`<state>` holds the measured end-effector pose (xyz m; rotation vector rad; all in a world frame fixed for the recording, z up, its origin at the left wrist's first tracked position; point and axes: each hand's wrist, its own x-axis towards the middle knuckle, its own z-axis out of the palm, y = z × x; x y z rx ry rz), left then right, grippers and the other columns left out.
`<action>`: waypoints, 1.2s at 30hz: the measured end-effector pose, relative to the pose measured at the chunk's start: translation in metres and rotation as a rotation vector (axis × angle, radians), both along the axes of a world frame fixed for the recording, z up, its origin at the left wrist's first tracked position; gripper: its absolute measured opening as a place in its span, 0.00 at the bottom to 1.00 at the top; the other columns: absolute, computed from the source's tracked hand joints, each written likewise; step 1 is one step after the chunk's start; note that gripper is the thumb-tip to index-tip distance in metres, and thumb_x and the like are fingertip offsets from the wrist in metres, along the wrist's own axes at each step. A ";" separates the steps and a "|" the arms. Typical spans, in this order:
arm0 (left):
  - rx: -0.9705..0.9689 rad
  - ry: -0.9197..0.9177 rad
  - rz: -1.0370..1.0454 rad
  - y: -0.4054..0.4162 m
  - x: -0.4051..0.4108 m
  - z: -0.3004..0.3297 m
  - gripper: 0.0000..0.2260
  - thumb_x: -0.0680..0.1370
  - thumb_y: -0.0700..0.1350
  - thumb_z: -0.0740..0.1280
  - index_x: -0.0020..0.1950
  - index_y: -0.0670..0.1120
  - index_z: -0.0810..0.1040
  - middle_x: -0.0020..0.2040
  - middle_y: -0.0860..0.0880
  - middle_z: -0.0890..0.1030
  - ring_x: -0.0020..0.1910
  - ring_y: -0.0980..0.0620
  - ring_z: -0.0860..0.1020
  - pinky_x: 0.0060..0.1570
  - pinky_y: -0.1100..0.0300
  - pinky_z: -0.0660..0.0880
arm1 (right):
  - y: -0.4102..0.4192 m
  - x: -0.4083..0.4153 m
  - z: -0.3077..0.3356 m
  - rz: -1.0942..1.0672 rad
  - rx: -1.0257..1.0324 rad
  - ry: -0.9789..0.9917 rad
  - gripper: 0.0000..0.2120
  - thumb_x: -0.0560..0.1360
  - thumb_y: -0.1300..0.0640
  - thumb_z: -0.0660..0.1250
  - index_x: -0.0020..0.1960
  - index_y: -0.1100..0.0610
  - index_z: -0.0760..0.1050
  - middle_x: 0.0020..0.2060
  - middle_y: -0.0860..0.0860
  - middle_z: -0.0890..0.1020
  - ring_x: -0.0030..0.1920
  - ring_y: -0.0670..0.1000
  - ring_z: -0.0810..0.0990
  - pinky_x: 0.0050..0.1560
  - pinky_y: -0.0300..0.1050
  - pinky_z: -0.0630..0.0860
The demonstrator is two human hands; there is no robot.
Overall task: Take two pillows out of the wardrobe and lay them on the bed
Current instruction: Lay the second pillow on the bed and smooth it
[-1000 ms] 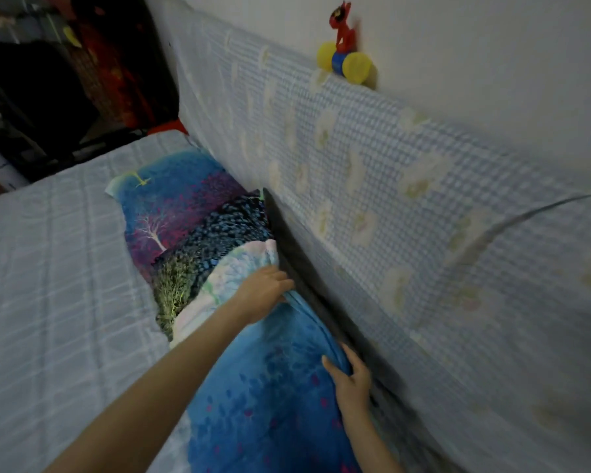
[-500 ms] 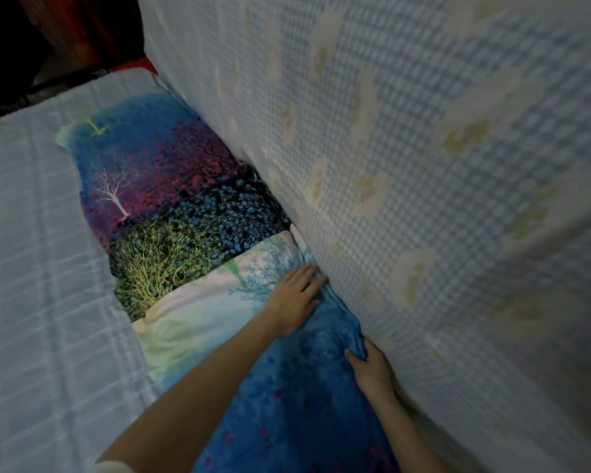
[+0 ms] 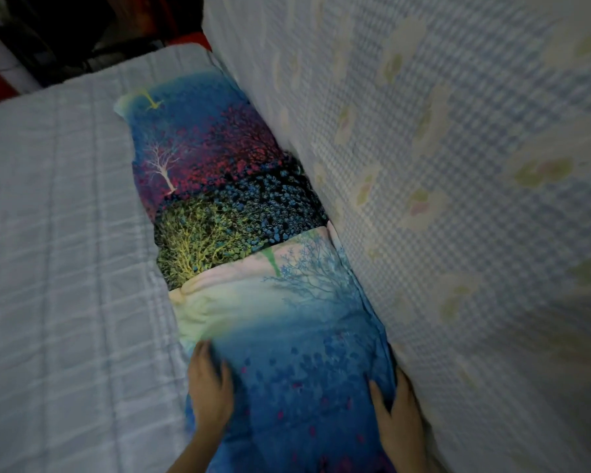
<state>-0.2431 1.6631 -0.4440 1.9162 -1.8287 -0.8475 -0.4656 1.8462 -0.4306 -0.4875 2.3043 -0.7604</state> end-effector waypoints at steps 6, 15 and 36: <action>0.467 0.340 0.582 0.054 0.046 -0.034 0.16 0.77 0.42 0.64 0.58 0.31 0.70 0.53 0.33 0.76 0.53 0.33 0.76 0.50 0.50 0.73 | -0.011 -0.015 -0.002 0.094 0.062 -0.169 0.42 0.70 0.37 0.62 0.75 0.52 0.46 0.74 0.52 0.60 0.71 0.56 0.62 0.72 0.53 0.59; 0.604 0.128 0.317 0.052 0.064 -0.029 0.24 0.77 0.59 0.59 0.36 0.38 0.73 0.34 0.40 0.76 0.34 0.44 0.74 0.34 0.54 0.66 | -0.011 -0.018 0.013 0.181 -0.102 -0.158 0.25 0.73 0.41 0.62 0.66 0.49 0.64 0.57 0.50 0.77 0.50 0.48 0.76 0.51 0.42 0.72; 0.484 0.381 0.200 0.085 0.087 -0.038 0.16 0.81 0.44 0.54 0.59 0.33 0.71 0.58 0.37 0.77 0.57 0.38 0.75 0.60 0.43 0.71 | 0.000 -0.006 0.002 0.392 0.113 0.132 0.21 0.77 0.47 0.59 0.65 0.58 0.64 0.54 0.59 0.78 0.50 0.58 0.78 0.52 0.54 0.76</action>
